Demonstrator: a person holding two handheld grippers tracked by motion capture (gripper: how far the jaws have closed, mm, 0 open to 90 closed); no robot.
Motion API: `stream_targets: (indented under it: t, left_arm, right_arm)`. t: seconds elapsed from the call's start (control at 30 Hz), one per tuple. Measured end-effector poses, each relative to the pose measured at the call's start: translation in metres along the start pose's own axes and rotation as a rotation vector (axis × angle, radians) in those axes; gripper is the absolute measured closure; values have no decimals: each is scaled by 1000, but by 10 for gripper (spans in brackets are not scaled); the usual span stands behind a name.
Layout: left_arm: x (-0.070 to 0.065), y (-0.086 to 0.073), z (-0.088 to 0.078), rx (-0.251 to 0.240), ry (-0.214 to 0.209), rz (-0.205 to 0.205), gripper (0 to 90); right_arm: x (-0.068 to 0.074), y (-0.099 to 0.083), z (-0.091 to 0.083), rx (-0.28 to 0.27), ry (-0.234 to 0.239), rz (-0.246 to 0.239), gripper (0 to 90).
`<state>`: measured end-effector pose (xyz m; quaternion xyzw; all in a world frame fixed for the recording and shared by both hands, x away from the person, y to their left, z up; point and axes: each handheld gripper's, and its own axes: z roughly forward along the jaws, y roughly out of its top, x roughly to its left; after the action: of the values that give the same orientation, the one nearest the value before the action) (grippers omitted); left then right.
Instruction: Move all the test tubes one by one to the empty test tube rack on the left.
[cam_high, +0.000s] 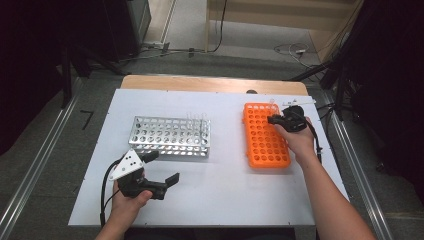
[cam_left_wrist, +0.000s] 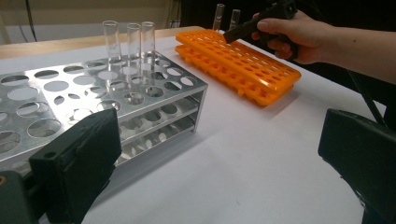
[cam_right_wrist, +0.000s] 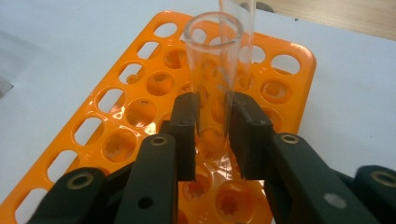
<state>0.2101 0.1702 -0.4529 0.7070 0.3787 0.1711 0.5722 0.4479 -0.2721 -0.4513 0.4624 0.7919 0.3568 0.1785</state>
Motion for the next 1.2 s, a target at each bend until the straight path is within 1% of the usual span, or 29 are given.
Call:
stream_targets:
  t: [0.13, 0.23, 0.33, 0.53, 0.63, 0.7, 0.9, 1.0, 1.03, 1.07, 1.2]
  left_arm:
    - [-1, 0, 1, -2, -4, 3, 0]
    - [-1, 0, 1, -1, -5, 4, 0]
    - [-1, 0, 1, -2, -2, 2, 0]
    - [-2, 0, 1, -4, -2, 2, 0]
    - [-2, 0, 1, -4, -3, 1, 0]
    - [-2, 1, 1, -3, -2, 1, 0]
    - [-3, 0, 2, -2, -3, 9, 0]
    - [-4, 1, 2, 1, -1, 11, 0]
    - [-4, 1, 2, 1, 0, 12, 0]
    - [-5, 1, 3, 1, -1, 13, 0]
    - [-7, 1, 4, 6, 2, 30, 0]
  right_arm:
    - [2, -1, 1, -13, -12, -18, 736]
    - [2, -1, 0, -33, -9, -30, 737]
    - [2, 1, -6, -64, -16, -28, 738]
    - [2, 5, -22, -123, -19, -28, 738]
    - [2, 5, -32, -148, 3, -14, 738]
    - [4, 5, -38, -159, 15, -14, 738]
    - [15, 2, -54, -191, 62, -19, 738]
    - [23, -3, -61, -196, 88, -33, 737]
    - [26, -5, -62, -194, 93, -40, 737]
    - [28, -7, -64, -195, 90, -42, 737]
    - [34, -15, -71, -207, 118, -35, 737]
